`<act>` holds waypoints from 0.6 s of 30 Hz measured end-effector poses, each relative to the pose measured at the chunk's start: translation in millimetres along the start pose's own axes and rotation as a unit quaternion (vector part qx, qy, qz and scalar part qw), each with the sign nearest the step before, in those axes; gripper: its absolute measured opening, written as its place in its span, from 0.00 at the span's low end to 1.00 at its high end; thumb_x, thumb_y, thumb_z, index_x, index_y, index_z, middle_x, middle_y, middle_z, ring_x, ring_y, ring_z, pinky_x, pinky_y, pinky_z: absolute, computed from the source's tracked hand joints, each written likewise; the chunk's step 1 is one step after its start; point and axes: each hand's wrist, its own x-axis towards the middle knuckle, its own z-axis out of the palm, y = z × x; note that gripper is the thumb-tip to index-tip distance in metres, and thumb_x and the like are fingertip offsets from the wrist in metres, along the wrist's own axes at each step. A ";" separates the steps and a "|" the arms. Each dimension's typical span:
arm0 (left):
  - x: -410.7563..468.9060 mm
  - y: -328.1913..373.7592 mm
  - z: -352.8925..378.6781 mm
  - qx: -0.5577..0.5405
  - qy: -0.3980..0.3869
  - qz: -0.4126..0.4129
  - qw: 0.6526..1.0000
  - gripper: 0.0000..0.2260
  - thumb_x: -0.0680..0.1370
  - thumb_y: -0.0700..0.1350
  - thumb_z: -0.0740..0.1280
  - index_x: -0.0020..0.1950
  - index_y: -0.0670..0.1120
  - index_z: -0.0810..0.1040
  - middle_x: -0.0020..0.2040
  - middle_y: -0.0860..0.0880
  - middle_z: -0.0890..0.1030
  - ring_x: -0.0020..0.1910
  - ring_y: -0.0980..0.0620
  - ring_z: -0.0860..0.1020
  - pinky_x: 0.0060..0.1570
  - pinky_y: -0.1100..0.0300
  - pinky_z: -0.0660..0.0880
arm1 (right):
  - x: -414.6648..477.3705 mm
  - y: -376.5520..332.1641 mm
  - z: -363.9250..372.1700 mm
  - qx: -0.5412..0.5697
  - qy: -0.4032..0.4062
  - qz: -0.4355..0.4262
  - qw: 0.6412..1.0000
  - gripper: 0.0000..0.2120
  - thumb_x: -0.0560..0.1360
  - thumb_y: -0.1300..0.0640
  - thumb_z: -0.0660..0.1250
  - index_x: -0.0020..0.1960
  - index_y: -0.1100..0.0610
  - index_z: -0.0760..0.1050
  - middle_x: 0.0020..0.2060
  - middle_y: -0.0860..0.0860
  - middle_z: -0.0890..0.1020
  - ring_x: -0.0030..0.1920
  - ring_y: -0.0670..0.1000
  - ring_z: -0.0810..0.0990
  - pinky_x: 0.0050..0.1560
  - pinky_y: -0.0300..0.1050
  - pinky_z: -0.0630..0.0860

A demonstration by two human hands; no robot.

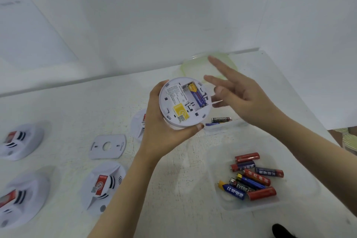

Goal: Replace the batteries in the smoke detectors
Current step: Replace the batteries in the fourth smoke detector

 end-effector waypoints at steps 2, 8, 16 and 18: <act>-1.6 -1.2 -0.2 0.001 0.007 -0.010 1.000 0.40 0.61 0.50 0.78 0.68 0.49 0.62 0.64 0.59 0.71 0.65 0.58 0.72 0.61 0.64 0.71 | 3.6 4.9 -5.9 -0.080 -0.004 0.010 0.997 0.22 0.76 0.59 0.65 0.66 0.39 0.68 0.56 0.45 0.80 0.48 0.43 0.81 0.46 0.37 0.78; -7.7 -9.9 -3.4 0.013 0.002 -0.027 1.000 0.42 0.61 0.54 0.78 0.69 0.47 0.62 0.66 0.53 0.70 0.67 0.55 0.71 0.64 0.60 0.71 | 26.5 21.1 -18.6 -0.406 -0.229 0.139 0.874 0.09 0.67 0.47 0.73 0.45 0.43 0.76 0.40 0.41 0.76 0.43 0.40 0.73 0.44 0.40 0.70; -5.5 -14.5 -6.3 0.026 0.010 -0.025 0.999 0.42 0.61 0.53 0.77 0.69 0.43 0.61 0.65 0.50 0.70 0.66 0.56 0.71 0.63 0.64 0.70 | 33.8 20.3 -7.4 -0.414 -0.238 0.118 0.871 0.07 0.70 0.51 0.70 0.48 0.47 0.78 0.41 0.45 0.77 0.43 0.46 0.75 0.46 0.44 0.73; -5.0 -15.2 -6.2 0.026 0.010 -0.022 0.999 0.41 0.61 0.52 0.77 0.69 0.43 0.61 0.64 0.51 0.70 0.65 0.58 0.71 0.62 0.66 0.70 | 34.3 21.2 -5.0 -0.428 -0.246 0.111 0.862 0.10 0.68 0.49 0.72 0.47 0.46 0.76 0.40 0.44 0.76 0.41 0.44 0.73 0.43 0.41 0.71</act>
